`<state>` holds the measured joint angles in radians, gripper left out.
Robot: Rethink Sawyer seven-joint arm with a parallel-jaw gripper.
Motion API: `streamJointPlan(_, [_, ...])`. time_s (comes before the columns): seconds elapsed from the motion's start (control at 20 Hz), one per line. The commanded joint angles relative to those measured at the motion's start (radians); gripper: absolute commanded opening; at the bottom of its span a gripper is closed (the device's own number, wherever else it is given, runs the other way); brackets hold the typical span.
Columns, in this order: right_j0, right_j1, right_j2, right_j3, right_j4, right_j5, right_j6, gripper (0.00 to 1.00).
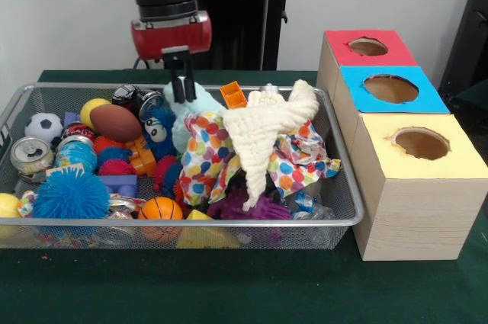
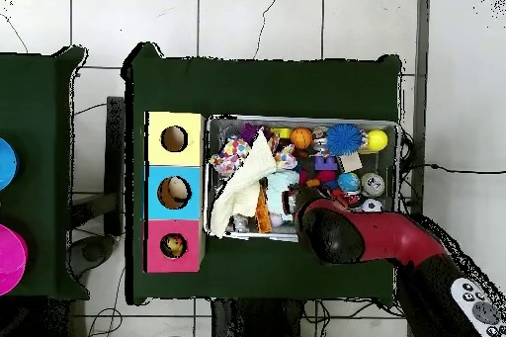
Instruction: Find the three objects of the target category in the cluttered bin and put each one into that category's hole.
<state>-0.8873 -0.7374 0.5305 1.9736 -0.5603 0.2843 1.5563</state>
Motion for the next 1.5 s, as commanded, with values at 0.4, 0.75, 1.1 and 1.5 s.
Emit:
streamJointPlan(0.4, [-0.060, -0.051, 0.107, -0.130, -0.083, 0.220, -0.212, 0.00])
streamJointPlan(0.75, [-0.040, -0.112, 0.090, -0.176, -0.083, 0.345, -0.235, 0.00])
streamJointPlan(1.1, [-0.056, -0.152, 0.099, -0.256, -0.124, 0.488, -0.354, 0.00])
streamJointPlan(1.5, [-0.067, -0.169, 0.125, -0.275, -0.170, 0.508, -0.345, 0.00])
